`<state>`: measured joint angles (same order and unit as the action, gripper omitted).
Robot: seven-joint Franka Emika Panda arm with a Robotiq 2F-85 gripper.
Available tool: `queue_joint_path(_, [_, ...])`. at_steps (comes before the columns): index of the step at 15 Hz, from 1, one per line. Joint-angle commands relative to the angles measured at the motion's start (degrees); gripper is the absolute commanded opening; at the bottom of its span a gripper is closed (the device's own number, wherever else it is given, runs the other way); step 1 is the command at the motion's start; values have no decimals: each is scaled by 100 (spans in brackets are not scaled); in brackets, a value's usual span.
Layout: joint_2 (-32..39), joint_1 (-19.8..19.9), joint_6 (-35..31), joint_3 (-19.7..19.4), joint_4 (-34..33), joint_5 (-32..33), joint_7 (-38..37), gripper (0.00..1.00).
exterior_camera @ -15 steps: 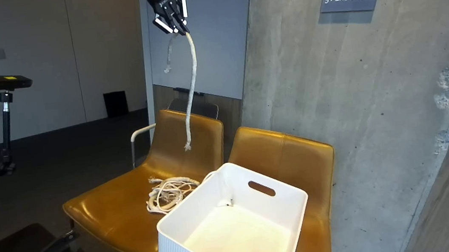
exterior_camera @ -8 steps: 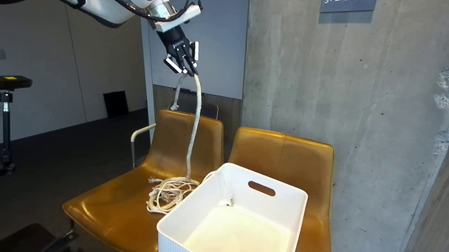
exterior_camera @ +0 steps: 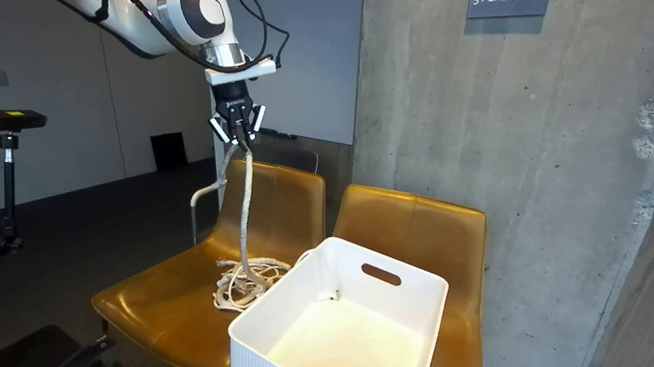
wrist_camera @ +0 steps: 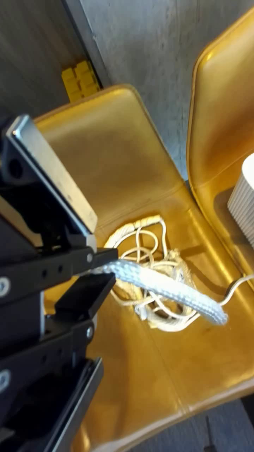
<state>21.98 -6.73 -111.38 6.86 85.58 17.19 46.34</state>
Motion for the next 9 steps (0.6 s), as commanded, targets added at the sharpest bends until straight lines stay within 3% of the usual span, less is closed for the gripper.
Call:
queue_joint_path(1, [-687, 137, -329, 198, 1218, -659, -105, 4])
queue_joint_path(5, [-869, 158, -1542, 185, 2258, -947, -109, 4])
queue_joint_path(9, [-568, 179, -2588, 94, 2501, -760, -254, 4])
